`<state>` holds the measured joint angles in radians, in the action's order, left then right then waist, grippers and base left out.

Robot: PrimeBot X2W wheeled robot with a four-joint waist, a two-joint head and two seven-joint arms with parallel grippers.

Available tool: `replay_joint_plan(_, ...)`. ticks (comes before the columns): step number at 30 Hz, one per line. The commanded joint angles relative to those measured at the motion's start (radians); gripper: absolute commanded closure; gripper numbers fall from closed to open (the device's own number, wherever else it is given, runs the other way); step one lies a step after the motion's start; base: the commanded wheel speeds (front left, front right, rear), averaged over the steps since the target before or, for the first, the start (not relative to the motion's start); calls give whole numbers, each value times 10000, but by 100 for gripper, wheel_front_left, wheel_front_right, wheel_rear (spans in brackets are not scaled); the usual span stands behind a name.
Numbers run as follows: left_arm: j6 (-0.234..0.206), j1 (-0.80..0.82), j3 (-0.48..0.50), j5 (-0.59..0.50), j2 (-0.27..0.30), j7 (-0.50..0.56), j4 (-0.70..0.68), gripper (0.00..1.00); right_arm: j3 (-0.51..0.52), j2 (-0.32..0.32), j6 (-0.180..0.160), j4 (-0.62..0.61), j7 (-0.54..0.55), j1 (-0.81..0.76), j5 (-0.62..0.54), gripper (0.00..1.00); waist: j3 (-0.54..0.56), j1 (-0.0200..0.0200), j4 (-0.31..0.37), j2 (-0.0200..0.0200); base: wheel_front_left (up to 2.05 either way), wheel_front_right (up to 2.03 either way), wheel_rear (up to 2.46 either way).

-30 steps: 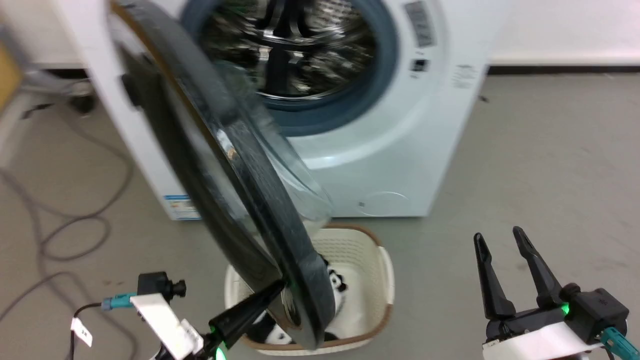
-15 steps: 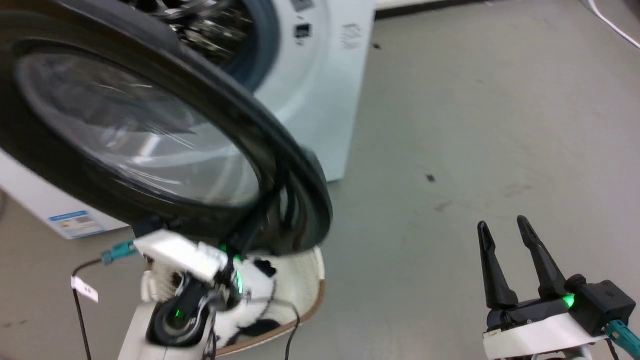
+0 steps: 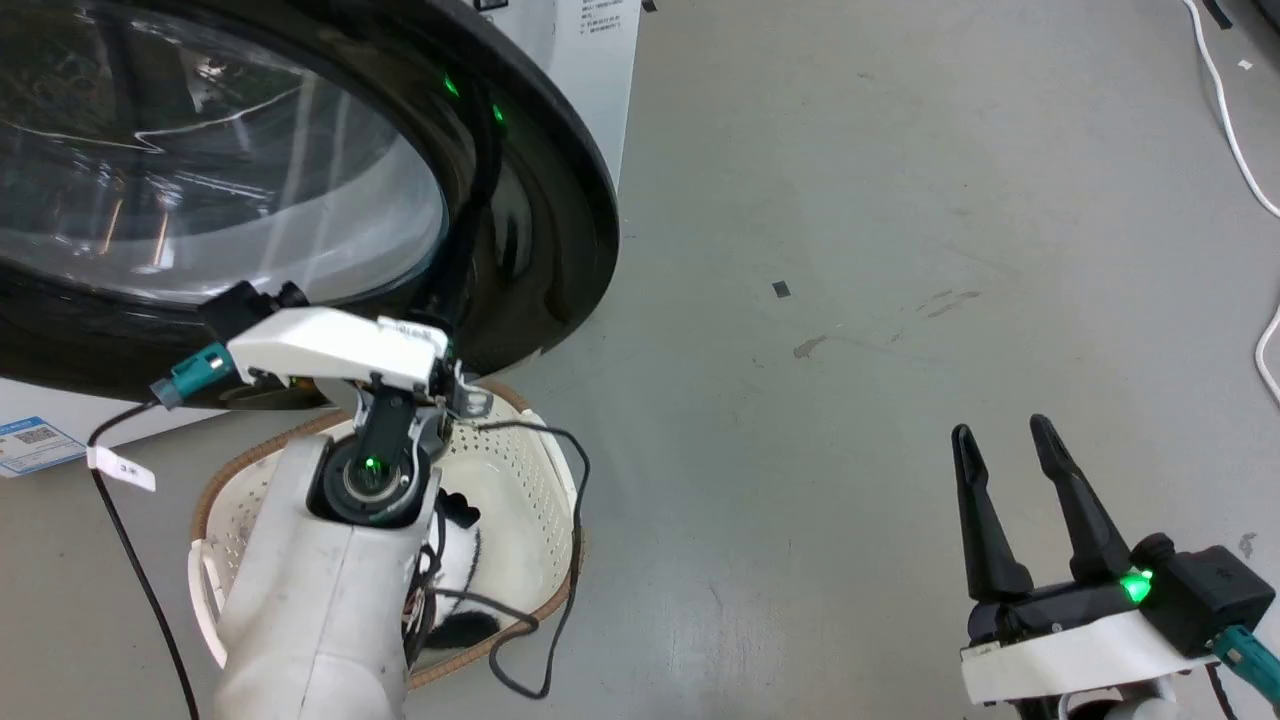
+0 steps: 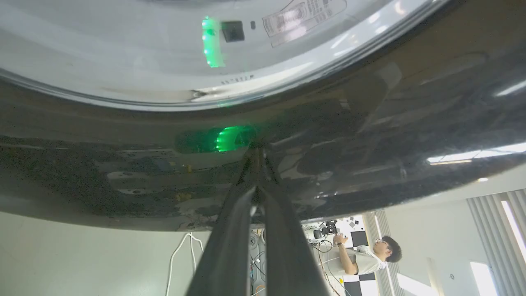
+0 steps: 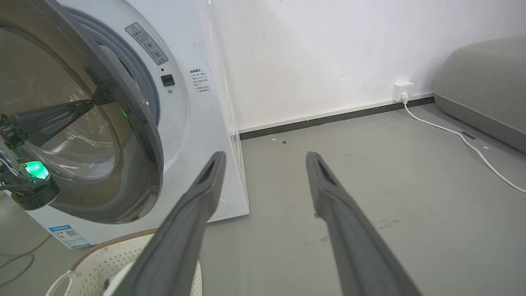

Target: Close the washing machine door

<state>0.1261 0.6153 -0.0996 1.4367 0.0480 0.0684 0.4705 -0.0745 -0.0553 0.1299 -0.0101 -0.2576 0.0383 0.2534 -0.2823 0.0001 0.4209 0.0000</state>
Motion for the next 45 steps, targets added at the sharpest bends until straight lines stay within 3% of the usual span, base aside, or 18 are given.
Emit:
replay_joint_plan(1, 43, 165, 29, -28, 24, -81, 108, 100, -6, 48, 8, -12, -42, 197, 61, 0, -4, -1, -13, 0, 0, 0, 0)
replay_joint_plan(9, 45, -459, -1130, -700, 596, 84, -99, 100, 146, 49, 8, 15, -42, 137, -4, 0, 503, -1, -659, 0, 0, 0, 0)
replay_joint_plan(17, 45, -2330, -3728, -2332, 2362, 113, -1737, 100, 360, 50, 8, -35, -42, -158, -269, 0, 1349, -1, -1799, 0, 0, 0, 0)
replay_joint_plan(21, 45, -2854, -4790, -3714, 3561, -749, -2236, 100, 401, 33, 8, -40, -42, -314, -377, 0, 1694, -1, -2399, 0, 0, 0, 0)
replay_joint_plan(25, 6, -3114, -5011, -4971, 4235, -2275, -2101, 100, 433, -37, 8, -85, -42, -436, -421, 0, 1929, -1, -2932, 0, 0, 0, 0)
replay_joint_plan(28, -369, -3319, -4560, -5631, 4231, -3121, -1997, 100, 434, -89, 8, -134, -42, -527, -434, 0, 2086, -1, -3296, 0, 0, 0, 0)
replay_joint_plan(31, -869, -3669, -3385, -6458, 3911, -3288, -2471, 100, 425, -142, 8, -206, -42, -633, -435, 0, 2171, -1, -3631, 0, 0, 0, 0)
replay_joint_plan(32, -869, -3669, -3385, -6458, 3911, -3288, -2471, 100, 425, -142, 8, -206, -42, -633, -435, 0, 2171, -1, -3631, 0, 0, 0, 0)
replay_joint_plan(34, -1054, -4179, -2375, -7181, 3500, -3294, -3036, 100, 385, -172, 8, -279, -42, -674, -435, 0, 2209, -1, -3819, 0, 0, 0, 0)
replay_joint_plan(35, -1112, -4794, -1528, -7875, 3019, -3297, -3527, 100, 318, -213, 8, -341, -42, -697, -434, 0, 2261, -1, -3959, 0, 0, 0, 0)
replay_joint_plan(41, -808, -6273, -259, -10319, 1802, -3299, -4658, 100, 199, -282, 8, -448, -42, -734, -402, 0, 2349, -1, -4203, 0, 0, 0, 0)
replay_joint_plan(42, -744, -6451, -202, -10638, 1578, -3299, -4792, 95, 182, -287, 8, -456, -42, -737, -397, 0, 2338, -1, -4235, 0, 0, 0, 0)
replay_joint_plan(43, -685, -6605, -137, -10897, 1356, -3299, -4883, 69, 163, -287, 8, -462, -42, -735, -395, 0, 2328, -1, -4262, 0, 0, 0, 0)
replay_joint_plan(44, -480, -6929, -75, -11620, 975, -3300, -4817, 0, 65, -276, 8, -455, -42, -729, -388, 0, 2318, -1, -4301, 0, 0, 0, 0)
replay_joint_plan(45, -480, -6929, -75, -11620, 975, -3300, -4817, 0, 65, -276, 8, -455, -42, -729, -388, 0, 2318, -1, -4301, 0, 0, 0, 0)
